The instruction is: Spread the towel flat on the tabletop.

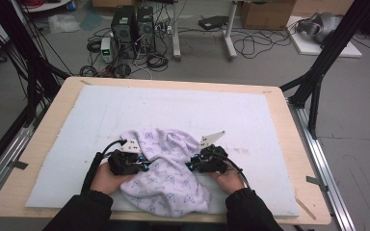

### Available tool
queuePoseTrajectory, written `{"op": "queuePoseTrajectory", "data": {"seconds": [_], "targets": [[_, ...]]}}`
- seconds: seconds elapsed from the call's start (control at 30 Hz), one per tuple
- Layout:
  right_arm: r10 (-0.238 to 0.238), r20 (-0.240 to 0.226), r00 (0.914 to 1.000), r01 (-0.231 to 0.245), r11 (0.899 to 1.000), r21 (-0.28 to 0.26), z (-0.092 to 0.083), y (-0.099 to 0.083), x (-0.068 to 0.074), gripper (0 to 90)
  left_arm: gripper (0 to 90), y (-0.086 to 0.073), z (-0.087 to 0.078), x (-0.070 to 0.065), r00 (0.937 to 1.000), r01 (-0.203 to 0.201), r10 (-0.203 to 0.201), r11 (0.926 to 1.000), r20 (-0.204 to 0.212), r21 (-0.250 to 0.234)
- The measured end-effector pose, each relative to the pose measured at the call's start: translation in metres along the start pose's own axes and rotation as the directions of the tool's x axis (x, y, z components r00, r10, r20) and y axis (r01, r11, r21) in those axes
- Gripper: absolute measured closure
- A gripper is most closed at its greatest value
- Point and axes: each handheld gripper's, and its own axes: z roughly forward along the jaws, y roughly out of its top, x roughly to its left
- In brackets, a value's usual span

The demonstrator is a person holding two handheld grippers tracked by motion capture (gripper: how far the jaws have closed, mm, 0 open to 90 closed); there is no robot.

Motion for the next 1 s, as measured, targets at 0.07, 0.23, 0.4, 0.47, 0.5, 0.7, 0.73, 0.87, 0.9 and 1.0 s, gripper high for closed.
{"op": "queuePoseTrajectory", "data": {"seconds": [0.07, 0.23, 0.4, 0.47, 0.5, 0.7, 0.73, 0.87, 0.9, 1.0], "targets": [[-0.008, -0.013, 0.9999, 0.008, 1.000, 0.006, -0.001, 0.000, -0.001, 82.7, 84.1, -0.001, -0.002, -0.001, 0.9999, 0.013, -0.013, 0.9999, 0.002, -0.001], [-0.041, -0.005, 0.9992, 0.041, 0.999, 0.006, -0.016, -0.003, 0.005, 84.9, 85.1, -0.010, -0.019, -0.004, 0.9997, 0.021, -0.021, 0.9991, 0.010, -0.037], [-0.047, -0.036, 0.9982, 0.046, 0.999, -0.026, -0.043, -0.014, 0.013, 85.0, 85.2, -0.022, -0.040, -0.015, 0.9999, 0.010, -0.010, 0.9960, 0.007, -0.088], [-0.048, -0.040, 0.9981, 0.047, 0.999, -0.027, -0.044, -0.015, 0.014, 85.0, 85.3, -0.027, -0.044, -0.021, 0.9999, 0.004, -0.003, 0.9959, 0.010, -0.091], [-0.047, -0.041, 0.9980, 0.046, 0.999, -0.022, -0.046, -0.017, 0.017, 85.0, 85.2, -0.029, -0.046, -0.024, 0.9999, 0.000, 0.001, 0.9960, 0.013, -0.089], [-0.074, -0.096, 0.9926, 0.074, 0.997, -0.009, -0.048, -0.022, 0.034, 79.1, 84.9, -0.037, -0.060, -0.037, 0.9986, -0.011, 0.016, 0.9946, 0.049, -0.104], [-0.073, -0.101, 0.9922, 0.072, 0.997, -0.018, -0.051, -0.022, 0.035, 75.1, 83.7, -0.036, -0.062, -0.037, 0.9984, -0.007, 0.013, 0.9942, 0.056, -0.107], [-0.062, -0.071, 0.9955, 0.056, 0.995, -0.088, -0.068, -0.018, 0.029, 68.6, 65.3, -0.029, -0.070, -0.030, 0.9991, 0.021, -0.016, 0.9910, 0.041, -0.133], [-0.056, -0.048, 0.9973, 0.050, 0.994, -0.102, -0.071, -0.017, 0.026, 66.2, 62.3, -0.026, -0.073, -0.026, 0.9990, 0.032, -0.027, 0.9885, 0.037, -0.148], [0.016, 0.033, 0.9993, -0.012, 0.993, -0.119, -0.075, -0.018, 0.011, 60.1, 60.0, -0.017, -0.078, -0.013, 0.9986, 0.050, -0.047, 0.9814, 0.022, -0.185]]}}
